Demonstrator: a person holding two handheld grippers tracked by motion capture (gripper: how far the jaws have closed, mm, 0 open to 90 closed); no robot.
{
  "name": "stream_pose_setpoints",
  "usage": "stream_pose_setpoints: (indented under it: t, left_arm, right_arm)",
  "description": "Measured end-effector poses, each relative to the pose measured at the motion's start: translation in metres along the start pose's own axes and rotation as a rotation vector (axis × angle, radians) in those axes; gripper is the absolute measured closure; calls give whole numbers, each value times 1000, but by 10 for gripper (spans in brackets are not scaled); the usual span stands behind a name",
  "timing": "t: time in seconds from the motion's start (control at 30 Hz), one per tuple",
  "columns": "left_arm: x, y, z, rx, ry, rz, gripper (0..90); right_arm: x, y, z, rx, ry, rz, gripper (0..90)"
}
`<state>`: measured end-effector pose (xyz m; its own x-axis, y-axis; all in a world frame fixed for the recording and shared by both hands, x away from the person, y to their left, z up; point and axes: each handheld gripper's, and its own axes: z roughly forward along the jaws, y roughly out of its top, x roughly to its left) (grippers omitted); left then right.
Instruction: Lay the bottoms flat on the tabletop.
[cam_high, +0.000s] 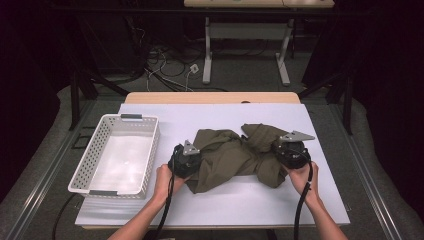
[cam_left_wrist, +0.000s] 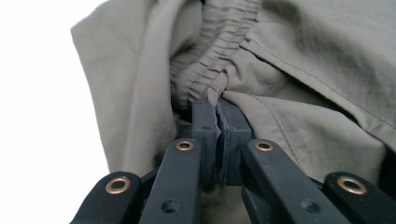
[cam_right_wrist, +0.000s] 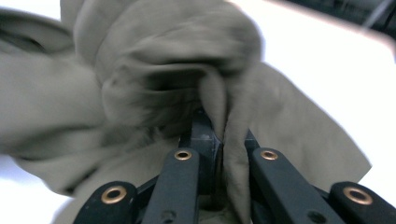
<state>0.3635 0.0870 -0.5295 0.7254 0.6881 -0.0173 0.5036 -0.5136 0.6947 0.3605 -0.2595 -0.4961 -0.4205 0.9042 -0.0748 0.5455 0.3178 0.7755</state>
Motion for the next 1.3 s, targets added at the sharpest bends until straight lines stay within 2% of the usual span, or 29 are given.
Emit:
stream_pose_setpoints:
  t: [0.07, 0.13, 0.23, 0.3, 0.33, 0.4, 0.43, 0.5, 0.6, 0.67, 0.7, 0.77, 0.9, 0.97, 1.07, 1.2, 1.3]
  left_arm:
    - [-4, 2, 0, 22, -1, 23, 861]
    - [-9, 4, -2, 18, -11, 18, 841]
    - [-10, 9, -11, -2, -23, 1, 751]
    - [-11, 12, -18, -25, -14, -11, 670]
    - [-11, 13, -21, -35, -22, -25, 648]
    - [-12, 14, -22, -37, -24, -45, 554]
    - [-12, 13, -21, -36, -40, -61, 522]
    - [-15, 12, -12, 0, -48, -78, 475]
    - [-19, 7, 5, 89, -61, -82, 415]
    - [-21, 4, 15, 142, -59, -61, 399]
    - [-23, 2, 17, 144, -55, -50, 398]
    - [-24, 0, 22, 140, -40, -30, 480]
    - [-23, -3, 20, 99, -47, -17, 772]
    - [-23, -2, 18, 85, -41, -3, 841]
    - [-21, 2, 5, 45, 17, 30, 868]
    - [-13, 9, -18, -22, 107, 43, 873]
    - [-7, 9, -24, -25, 149, 47, 874]
  right_arm:
    - [-6, -6, 13, 77, 4, 5, 845]
    - [-7, -10, 20, 132, -4, 5, 842]
    - [-6, -8, 18, 127, -22, -10, 833]
    - [-4, -6, 14, 106, -24, -16, 825]
    - [-3, -5, 13, 99, -27, -24, 819]
    - [0, -3, 10, 82, -28, -36, 807]
    - [2, -2, 9, 74, -27, -36, 799]
    - [6, -1, 7, 63, -20, -44, 783]
    - [11, 0, 7, 68, -12, -47, 728]
    - [12, 0, 7, 74, -5, -47, 706]
    - [12, 0, 7, 70, -1, -51, 707]
    - [13, 0, 7, 67, 5, -53, 727]
    - [16, 1, 3, 49, 19, -59, 815]
    - [17, 3, 0, 32, 22, -59, 835]
    - [18, 7, -7, 3, 30, -60, 848]
    - [11, 13, -20, -31, 21, -61, 850]
    - [-1, 13, -21, -25, -6, -30, 848]
